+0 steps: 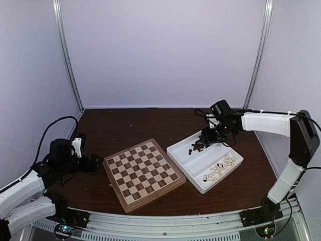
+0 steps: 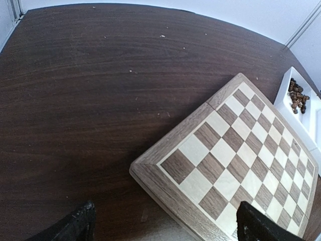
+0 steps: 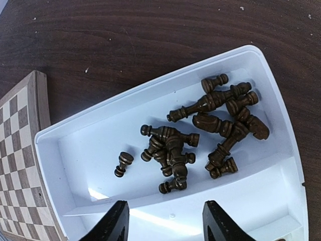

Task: Set up the chess pieces on the board
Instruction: Pick up the chess piece from the storage box.

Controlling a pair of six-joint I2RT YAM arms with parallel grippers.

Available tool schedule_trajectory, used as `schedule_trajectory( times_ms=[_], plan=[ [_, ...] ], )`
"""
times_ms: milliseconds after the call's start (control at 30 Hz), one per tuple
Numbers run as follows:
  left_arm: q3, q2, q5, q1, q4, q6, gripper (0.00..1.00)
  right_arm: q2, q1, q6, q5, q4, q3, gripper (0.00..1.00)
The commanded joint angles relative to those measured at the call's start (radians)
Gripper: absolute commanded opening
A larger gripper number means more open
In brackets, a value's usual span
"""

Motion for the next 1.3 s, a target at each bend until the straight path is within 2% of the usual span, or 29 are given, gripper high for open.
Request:
schedule_trajectory(
  times_ms=[0, 167, 333, 500, 733, 1267],
  plan=[
    [-0.003, 0.003, 0.015, 0.003, 0.056, 0.016, 0.98, 0.061, 0.006, -0.006, -0.021, -0.015, 0.051, 0.52],
    [-0.004, -0.002, 0.016, 0.003, 0.053, 0.016, 0.98, 0.148, 0.005, -0.013, -0.015, -0.018, 0.094, 0.46],
    [-0.003, 0.004, 0.015, 0.003, 0.053, 0.016, 0.98, 0.215, 0.006, -0.030, -0.009, -0.026, 0.130, 0.45],
    [0.000, 0.010, 0.011, 0.003, 0.053, 0.016, 0.98, 0.254, 0.006, -0.036, 0.000, -0.036, 0.158, 0.36],
    [0.001, 0.018, 0.010, 0.003, 0.053, 0.016, 0.98, 0.234, 0.006, -0.035, -0.001, -0.044, 0.168, 0.10],
    [0.005, 0.015, 0.073, 0.003, 0.075, 0.049, 0.98, 0.054, 0.005, -0.115, -0.064, -0.213, 0.129, 0.06]
  ],
)
